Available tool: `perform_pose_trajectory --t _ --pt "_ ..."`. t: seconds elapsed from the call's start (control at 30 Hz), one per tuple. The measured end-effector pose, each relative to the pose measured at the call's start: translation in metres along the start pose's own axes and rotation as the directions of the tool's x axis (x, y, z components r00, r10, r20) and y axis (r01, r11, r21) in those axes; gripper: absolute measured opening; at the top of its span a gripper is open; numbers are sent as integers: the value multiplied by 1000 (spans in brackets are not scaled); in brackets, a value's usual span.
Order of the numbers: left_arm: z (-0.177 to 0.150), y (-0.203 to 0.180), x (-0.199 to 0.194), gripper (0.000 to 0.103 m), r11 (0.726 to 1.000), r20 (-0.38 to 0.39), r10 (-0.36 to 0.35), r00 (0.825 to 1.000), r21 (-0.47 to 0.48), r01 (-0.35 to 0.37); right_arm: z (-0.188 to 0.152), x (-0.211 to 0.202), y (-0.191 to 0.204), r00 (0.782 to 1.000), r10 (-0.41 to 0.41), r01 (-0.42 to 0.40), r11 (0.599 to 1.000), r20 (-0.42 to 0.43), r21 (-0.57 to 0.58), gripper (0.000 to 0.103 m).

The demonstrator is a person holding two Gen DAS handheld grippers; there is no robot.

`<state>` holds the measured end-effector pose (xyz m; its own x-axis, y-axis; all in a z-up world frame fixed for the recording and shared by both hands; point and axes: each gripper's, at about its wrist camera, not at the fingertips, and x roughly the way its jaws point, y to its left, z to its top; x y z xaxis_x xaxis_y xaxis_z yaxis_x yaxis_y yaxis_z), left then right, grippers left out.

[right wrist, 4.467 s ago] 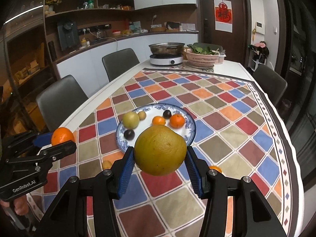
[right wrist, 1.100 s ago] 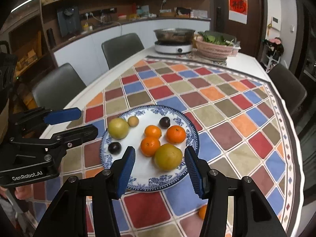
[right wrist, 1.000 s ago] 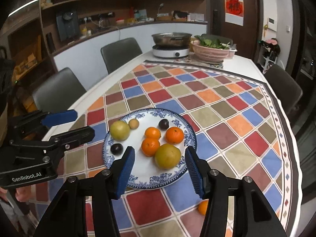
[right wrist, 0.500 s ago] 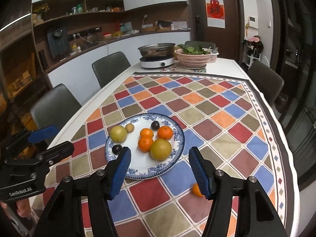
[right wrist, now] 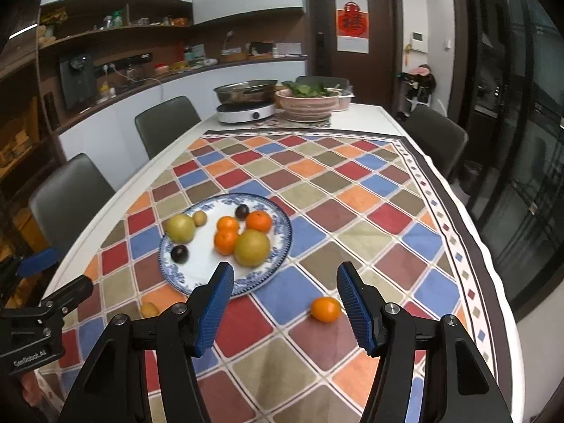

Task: Organize fruits
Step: 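Move the left tool to the small tan fruit while the right tool reaches the last orange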

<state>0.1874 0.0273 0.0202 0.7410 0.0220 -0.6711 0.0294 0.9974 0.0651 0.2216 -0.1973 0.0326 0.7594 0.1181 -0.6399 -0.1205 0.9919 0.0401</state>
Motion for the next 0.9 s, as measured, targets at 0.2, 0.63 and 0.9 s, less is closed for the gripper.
perform_pose_trajectory --t 0.2,0.63,0.9 --pt "-23 0 10 81 998 -44 -5 999 -61 2 -20 0 -8 999 -46 46 998 7 35 62" --pt "-55 -2 58 80 997 -172 6 985 -70 -18 -54 42 -18 990 -82 90 994 -114 59 62" --pt "-53 -4 90 74 998 -194 11 981 -54 -22 -64 85 -26 975 -65 87 991 -215 97 61"
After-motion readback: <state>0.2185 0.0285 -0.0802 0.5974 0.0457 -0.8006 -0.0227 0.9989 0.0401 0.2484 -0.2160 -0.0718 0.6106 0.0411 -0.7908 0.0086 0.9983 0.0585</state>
